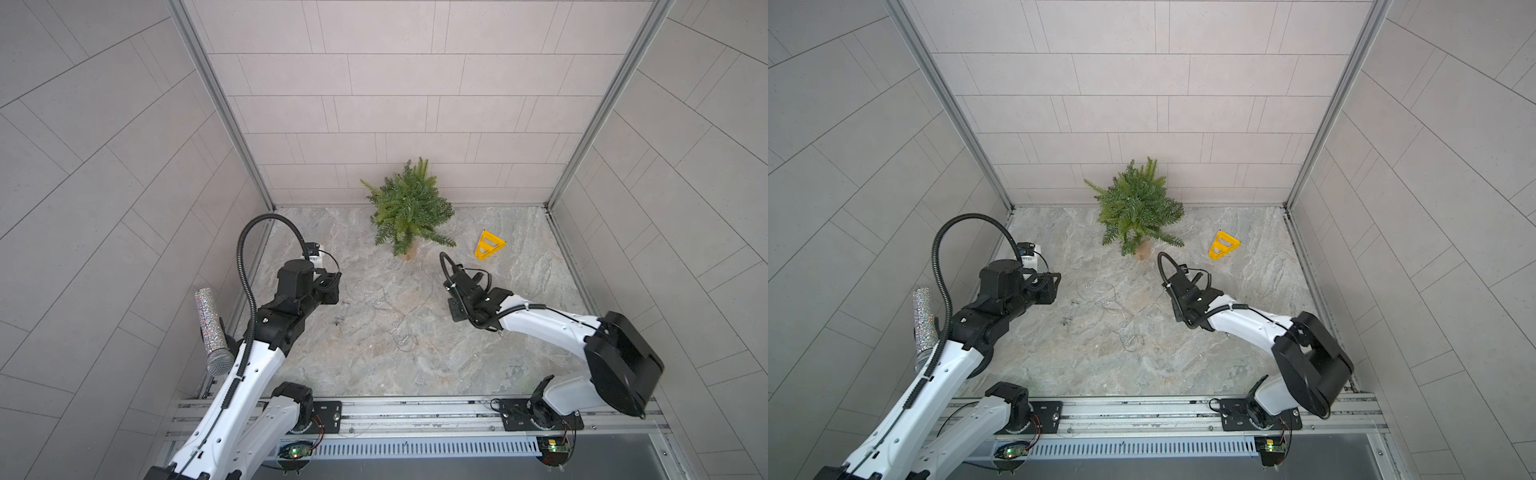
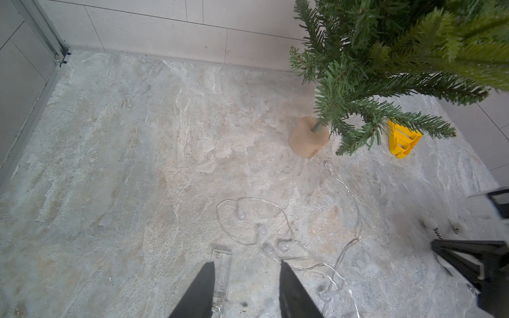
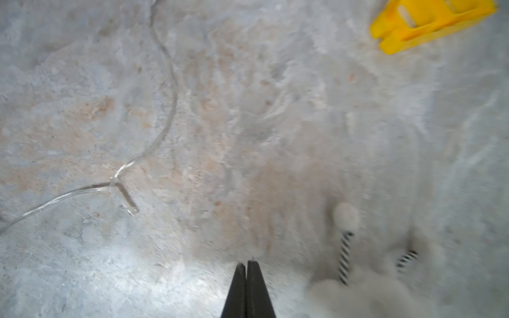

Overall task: Remove string lights from the small christmas tree
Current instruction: Place the light string at the center of the board, then reset both arms

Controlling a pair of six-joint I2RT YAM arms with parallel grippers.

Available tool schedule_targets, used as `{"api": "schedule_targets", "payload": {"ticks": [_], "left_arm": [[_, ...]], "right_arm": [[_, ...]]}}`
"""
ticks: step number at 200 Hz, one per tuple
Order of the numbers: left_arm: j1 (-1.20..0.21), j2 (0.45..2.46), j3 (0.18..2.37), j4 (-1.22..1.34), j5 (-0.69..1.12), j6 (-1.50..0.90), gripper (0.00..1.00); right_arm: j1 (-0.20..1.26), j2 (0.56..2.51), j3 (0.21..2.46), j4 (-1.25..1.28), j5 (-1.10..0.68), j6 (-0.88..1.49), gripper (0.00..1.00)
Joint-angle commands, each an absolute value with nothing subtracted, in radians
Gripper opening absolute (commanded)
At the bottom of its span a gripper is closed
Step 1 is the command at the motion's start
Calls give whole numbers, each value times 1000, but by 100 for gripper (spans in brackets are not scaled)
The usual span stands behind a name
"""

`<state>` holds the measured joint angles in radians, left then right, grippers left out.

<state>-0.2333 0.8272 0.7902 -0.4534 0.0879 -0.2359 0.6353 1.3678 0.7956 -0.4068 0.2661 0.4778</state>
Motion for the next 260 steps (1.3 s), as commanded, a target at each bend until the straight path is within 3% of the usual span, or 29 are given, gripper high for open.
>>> {"api": "schedule_targets", "payload": {"ticks": [1, 33, 52, 94, 105, 112, 118, 134, 166, 215, 243, 260], "left_arm": [[-226, 813, 775, -428, 82, -244, 42], [-225, 851, 767, -416, 5, -279, 43], [-225, 908, 723, -322, -134, -339, 45], [-222, 1097, 625, 49, -435, -346, 47], [-215, 1159, 620, 132, -474, -281, 51], [-208, 1189, 618, 168, -478, -242, 64], [-202, 1206, 616, 186, -481, -223, 70], [-169, 1221, 589, 242, -433, -192, 74], [-72, 1246, 492, 388, -276, -190, 75], [10, 1385, 397, 695, -73, -117, 76], [30, 1417, 404, 739, -24, -75, 76], [39, 1472, 344, 926, -15, -72, 76]], "right_arm": [[550, 1258, 743, -512, 334, 453, 0], [465, 1191, 712, -497, 333, 424, 0], [353, 1182, 703, -464, 286, 433, 24], [243, 1209, 741, -263, 509, 369, 54], [192, 1232, 717, -167, 544, 341, 55], [167, 1246, 692, -84, 576, 321, 56], [143, 1257, 669, -16, 570, 298, 56], [100, 1280, 566, 208, 578, 205, 57], [42, 1338, 349, 727, 493, 86, 61], [34, 1411, 323, 853, 291, 123, 61], [39, 1596, 258, 1208, 241, 37, 58], [40, 1550, 282, 1092, 251, 46, 59]]}}
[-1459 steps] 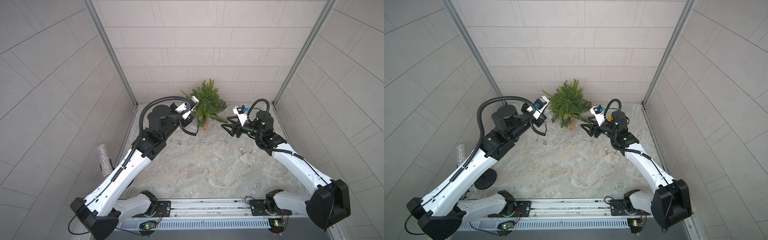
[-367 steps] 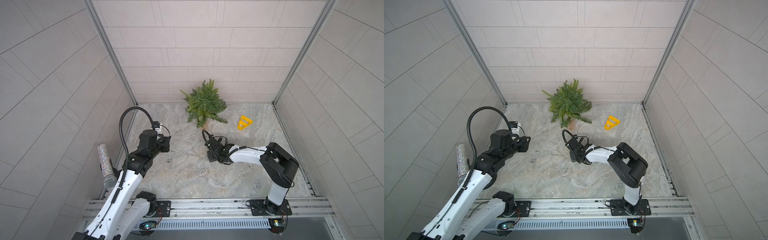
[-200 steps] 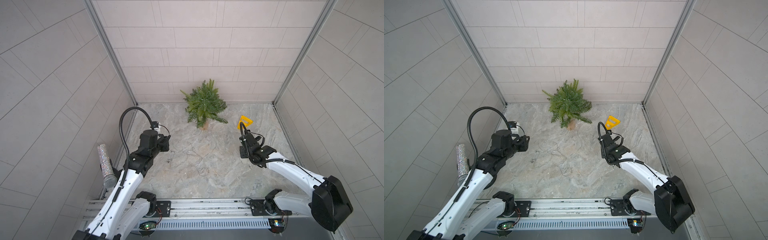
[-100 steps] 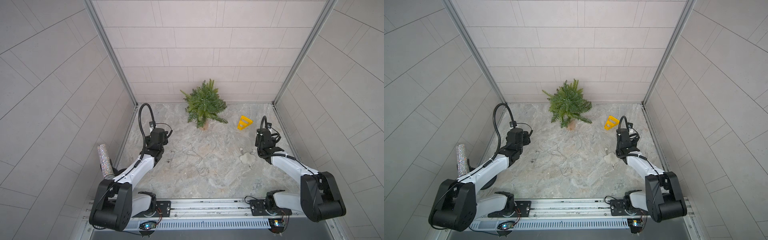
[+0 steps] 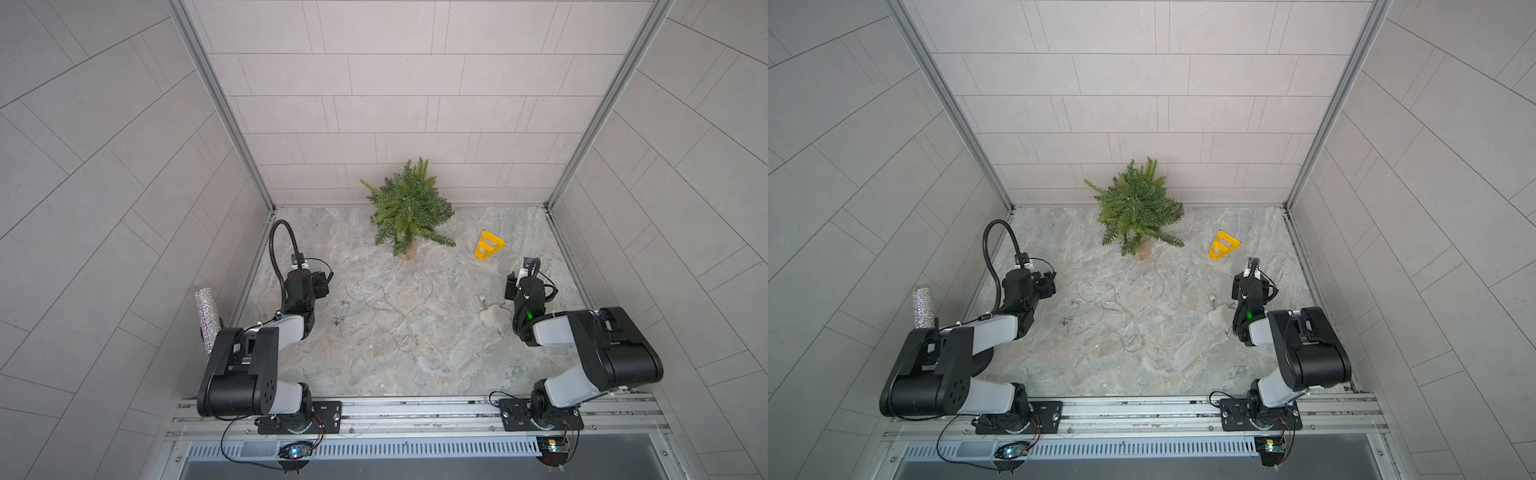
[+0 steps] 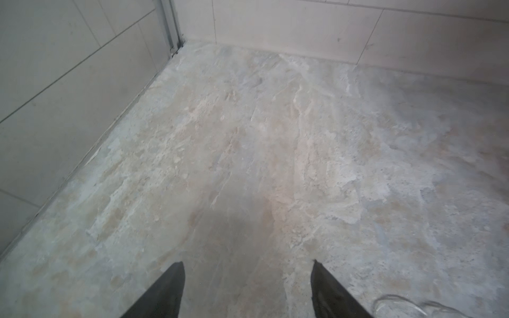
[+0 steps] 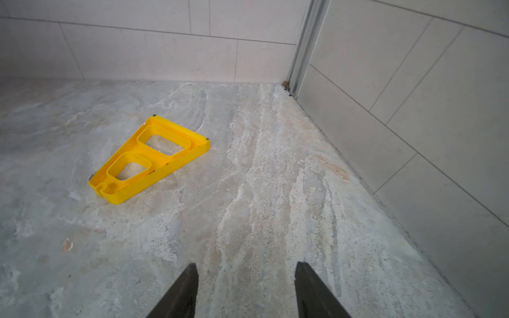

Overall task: Remove string lights from the small christmas tree
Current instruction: Reset both arms

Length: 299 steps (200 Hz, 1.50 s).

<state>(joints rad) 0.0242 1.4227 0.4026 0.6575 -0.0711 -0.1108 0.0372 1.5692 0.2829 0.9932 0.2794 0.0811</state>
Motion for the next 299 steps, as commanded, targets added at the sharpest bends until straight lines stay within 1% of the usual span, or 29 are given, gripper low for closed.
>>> {"api": "schedule_targets", "payload": {"ticks": [1, 28, 40, 51, 67, 72, 77, 81, 95, 98, 101, 102, 106, 119, 122, 126, 129, 163, 299], "left_arm": [[40, 1476, 341, 933, -15, -71, 76], [38, 1569, 266, 1144, -20, -74, 77], [40, 1604, 256, 1209, -21, -77, 78], [43, 1587, 281, 1141, 6, -73, 78], [47, 1589, 370, 988, 109, -28, 77], [46, 1591, 390, 949, 162, -1, 80], [44, 1589, 387, 947, 165, 6, 83], [47, 1587, 380, 961, 179, -2, 83], [56, 1601, 374, 994, 223, 0, 89], [54, 1598, 376, 983, 222, 1, 91], [54, 1596, 377, 975, 221, 3, 91], [54, 1596, 377, 973, 221, 4, 91], [54, 1596, 377, 977, 220, 3, 91], [54, 1597, 377, 983, 218, 5, 92], [53, 1595, 377, 978, 216, 9, 94], [53, 1594, 377, 976, 219, 10, 99], [53, 1595, 377, 975, 219, 11, 100], [51, 1589, 370, 989, 225, 13, 100], [50, 1595, 377, 977, 248, 18, 100]], "right_arm": [[40, 1551, 285, 1084, 251, 47, 59], [39, 1563, 331, 1013, 247, 49, 60], [39, 1572, 332, 1024, 244, 51, 61], [33, 1566, 334, 1012, 217, 52, 62], [14, 1569, 361, 968, 89, 29, 64], [14, 1568, 369, 947, 62, 14, 64], [14, 1570, 371, 947, 38, 5, 65], [15, 1572, 369, 956, 25, 1, 66], [14, 1570, 370, 952, 22, -1, 74], [14, 1571, 369, 954, 22, -1, 82], [15, 1572, 368, 957, 23, 0, 95], [14, 1572, 368, 957, 23, 0, 97], [15, 1572, 367, 955, 22, 0, 100], [17, 1572, 372, 953, 42, 4, 100], [16, 1572, 374, 948, 55, 8, 100], [18, 1570, 374, 944, 63, 7, 100], [18, 1570, 375, 942, 66, 7, 100], [29, 1569, 368, 952, 101, 7, 100], [28, 1569, 372, 948, 99, 9, 100]]}}
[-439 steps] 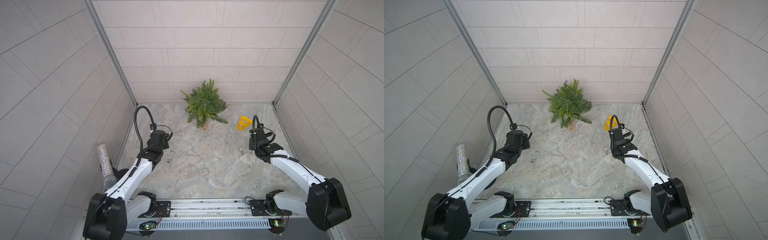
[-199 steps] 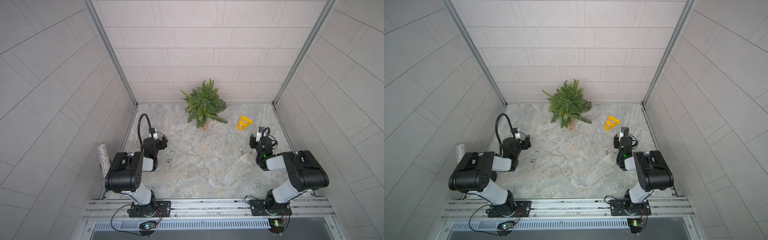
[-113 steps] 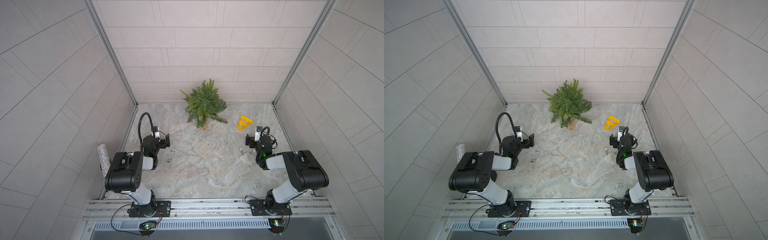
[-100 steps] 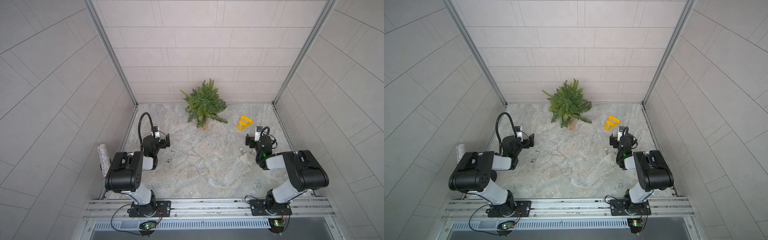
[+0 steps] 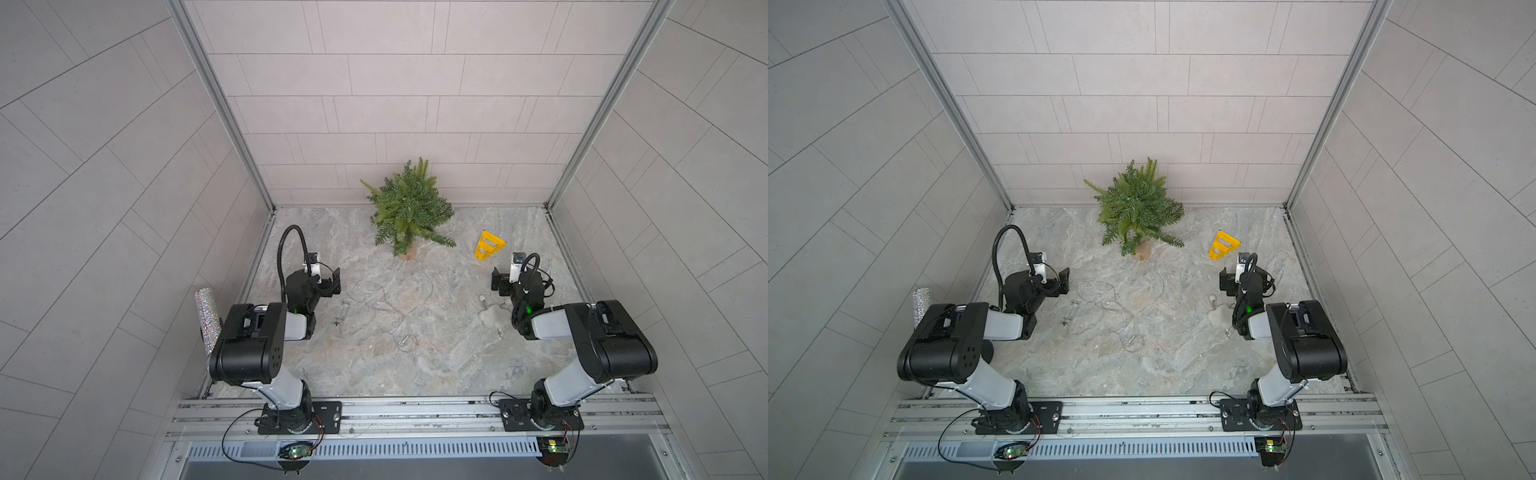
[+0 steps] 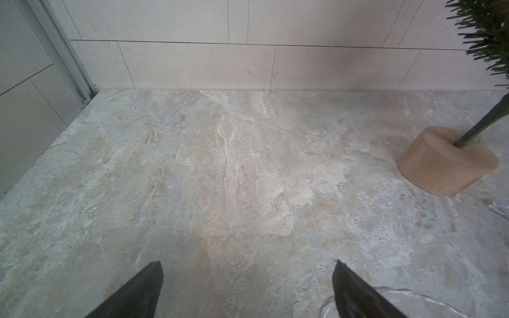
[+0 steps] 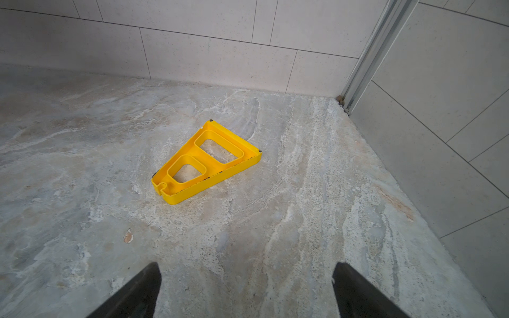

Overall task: Remove string lights from the small christmas tree
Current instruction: Reset both arms

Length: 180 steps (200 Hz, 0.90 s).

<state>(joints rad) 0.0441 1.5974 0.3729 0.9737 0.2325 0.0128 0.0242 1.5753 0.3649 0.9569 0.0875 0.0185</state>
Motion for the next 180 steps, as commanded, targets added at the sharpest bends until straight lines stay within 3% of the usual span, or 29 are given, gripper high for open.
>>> {"api": "schedule_targets", "payload": {"ticks": [1, 180], "left_arm": [[50, 1595, 377, 977, 247, 18, 100], [51, 1590, 371, 985, 248, 18, 100]], "right_arm": [[29, 1569, 371, 948, 99, 9, 100], [27, 1569, 370, 951, 97, 9, 100]]}}
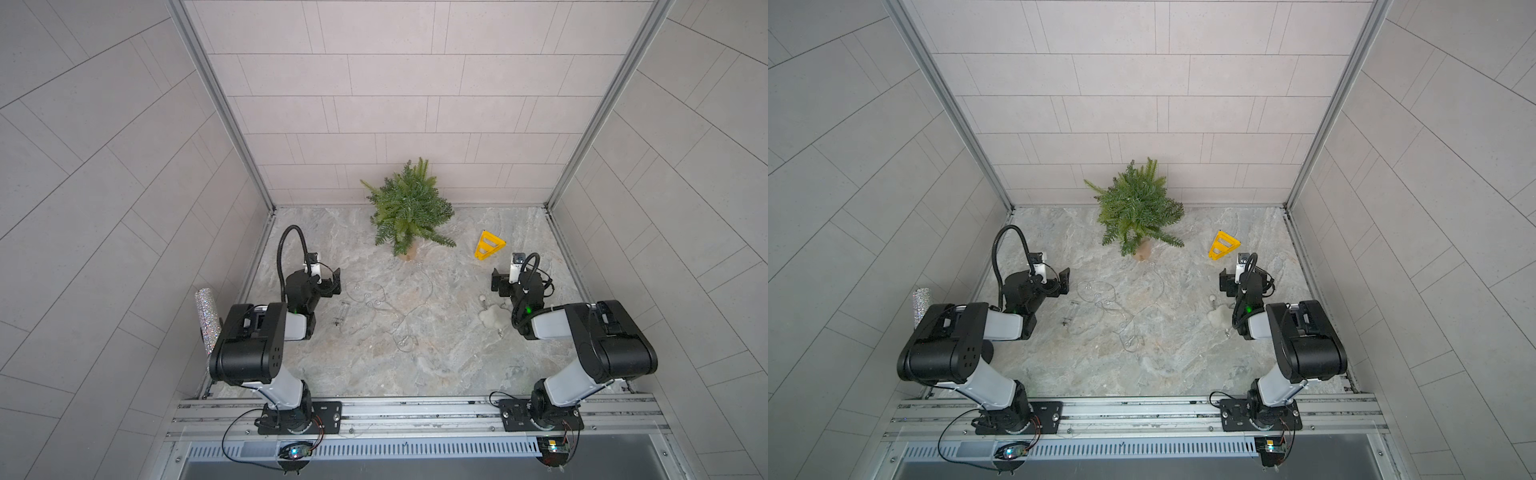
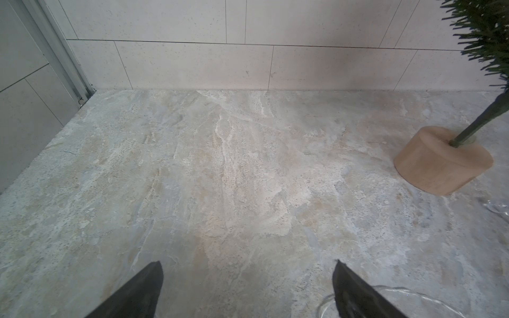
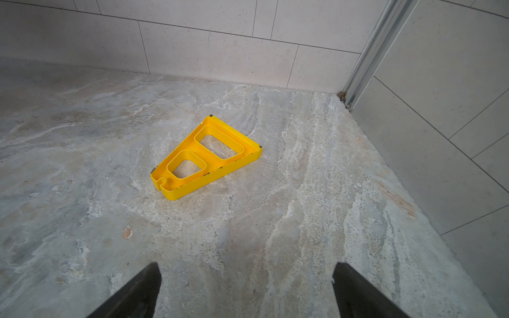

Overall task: Remove string lights from the small christmas tree
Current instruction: Reset both arms

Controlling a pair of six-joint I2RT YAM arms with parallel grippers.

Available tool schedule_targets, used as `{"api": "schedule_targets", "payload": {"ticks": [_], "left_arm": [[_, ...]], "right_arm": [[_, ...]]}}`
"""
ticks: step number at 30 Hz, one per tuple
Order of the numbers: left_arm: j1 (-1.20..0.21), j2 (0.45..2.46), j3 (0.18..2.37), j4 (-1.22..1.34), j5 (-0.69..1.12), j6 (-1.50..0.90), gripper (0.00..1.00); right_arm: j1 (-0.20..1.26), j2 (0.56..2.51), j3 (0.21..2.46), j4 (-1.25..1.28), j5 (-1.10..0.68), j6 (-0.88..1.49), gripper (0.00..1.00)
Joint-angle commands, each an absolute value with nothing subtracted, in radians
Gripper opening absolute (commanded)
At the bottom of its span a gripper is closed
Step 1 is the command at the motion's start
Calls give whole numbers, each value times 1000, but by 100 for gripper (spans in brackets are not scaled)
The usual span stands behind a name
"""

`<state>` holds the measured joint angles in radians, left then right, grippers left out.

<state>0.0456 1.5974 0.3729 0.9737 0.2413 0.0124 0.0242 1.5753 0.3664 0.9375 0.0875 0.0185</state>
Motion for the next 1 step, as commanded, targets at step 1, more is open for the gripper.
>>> {"api": "schedule_targets", "payload": {"ticks": [1], "left_arm": [[51, 1590, 371, 986, 248, 18, 100]], "right_arm": [[27, 1568, 370, 950, 97, 9, 100]]}}
